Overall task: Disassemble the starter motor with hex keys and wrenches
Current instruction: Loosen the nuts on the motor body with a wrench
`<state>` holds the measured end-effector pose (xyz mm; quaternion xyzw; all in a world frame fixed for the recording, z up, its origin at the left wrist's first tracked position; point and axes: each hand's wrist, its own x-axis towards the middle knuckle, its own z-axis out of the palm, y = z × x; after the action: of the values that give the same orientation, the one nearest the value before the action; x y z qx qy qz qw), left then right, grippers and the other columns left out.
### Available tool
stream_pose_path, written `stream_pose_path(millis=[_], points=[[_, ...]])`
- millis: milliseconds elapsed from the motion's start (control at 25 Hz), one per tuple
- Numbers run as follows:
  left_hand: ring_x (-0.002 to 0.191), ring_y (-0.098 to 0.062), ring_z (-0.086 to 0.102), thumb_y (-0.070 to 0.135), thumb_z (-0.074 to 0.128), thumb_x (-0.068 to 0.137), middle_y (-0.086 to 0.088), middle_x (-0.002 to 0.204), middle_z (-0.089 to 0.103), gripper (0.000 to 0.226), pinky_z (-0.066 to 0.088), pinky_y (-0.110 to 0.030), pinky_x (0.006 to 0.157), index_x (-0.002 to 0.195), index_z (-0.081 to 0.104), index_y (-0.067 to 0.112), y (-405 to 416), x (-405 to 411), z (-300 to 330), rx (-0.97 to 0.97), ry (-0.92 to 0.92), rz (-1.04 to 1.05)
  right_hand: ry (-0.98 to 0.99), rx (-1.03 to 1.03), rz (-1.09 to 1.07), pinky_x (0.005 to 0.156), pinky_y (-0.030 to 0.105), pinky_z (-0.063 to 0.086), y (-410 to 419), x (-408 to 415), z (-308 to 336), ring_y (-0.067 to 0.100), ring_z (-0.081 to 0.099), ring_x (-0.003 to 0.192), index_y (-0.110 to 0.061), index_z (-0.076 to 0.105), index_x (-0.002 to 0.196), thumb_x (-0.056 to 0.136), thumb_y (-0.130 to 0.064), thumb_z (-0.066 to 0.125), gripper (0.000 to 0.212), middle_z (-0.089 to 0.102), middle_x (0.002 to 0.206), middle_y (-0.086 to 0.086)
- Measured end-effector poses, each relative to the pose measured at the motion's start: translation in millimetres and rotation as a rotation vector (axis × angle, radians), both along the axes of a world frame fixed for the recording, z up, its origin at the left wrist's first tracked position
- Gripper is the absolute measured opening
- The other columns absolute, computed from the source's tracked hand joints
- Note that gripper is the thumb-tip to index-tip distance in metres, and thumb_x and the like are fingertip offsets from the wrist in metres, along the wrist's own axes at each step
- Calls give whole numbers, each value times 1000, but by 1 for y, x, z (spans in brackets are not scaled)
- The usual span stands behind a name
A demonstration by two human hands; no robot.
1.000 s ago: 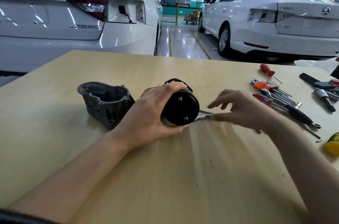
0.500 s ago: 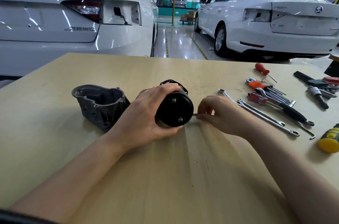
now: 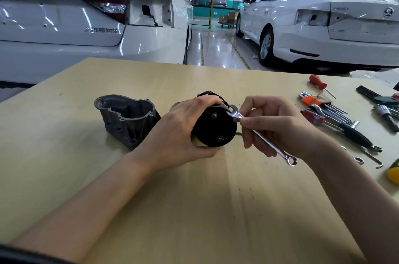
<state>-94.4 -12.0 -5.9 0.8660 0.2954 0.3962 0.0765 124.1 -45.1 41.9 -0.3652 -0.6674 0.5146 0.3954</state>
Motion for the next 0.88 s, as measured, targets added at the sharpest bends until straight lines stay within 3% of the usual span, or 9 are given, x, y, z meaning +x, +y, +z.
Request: stream_pose_path(millis=[240,520,720,880], points=[[117,-13,55,42,73,71,10,129,55,70,47,-41,100,132,43,24,0,0,0,1,12,-9,-223,149,-117,34,19,33,-9,-6,4,22,48,32,-6,56,70,85,-11,70,21,64,56,17],[116,-16,56,37,75,70,8,129,56,72,46,-42,99,133,45,20,2,0,-1,-15,8,-9,-354,228,-216,40,31,35,-11,-11,3,19,49,33,-14,57,66,82,-28,73,27,64,53,10],[117,-16,56,33,81,68,9,128,56,74,47,-42,99,131,43,25,3,-1,-2,-14,-6,-18,-125,140,-221,39,19,36,-6,-3,9,16,47,37,-18,69,71,83,-26,66,15,61,51,11],[117,-14,55,34,79,68,10,128,55,73,46,-42,100,131,44,24,3,-1,-2,-11,-17,-14,106,100,-419,40,18,32,3,-3,6,12,42,44,-18,59,78,97,-27,52,22,65,60,8]])
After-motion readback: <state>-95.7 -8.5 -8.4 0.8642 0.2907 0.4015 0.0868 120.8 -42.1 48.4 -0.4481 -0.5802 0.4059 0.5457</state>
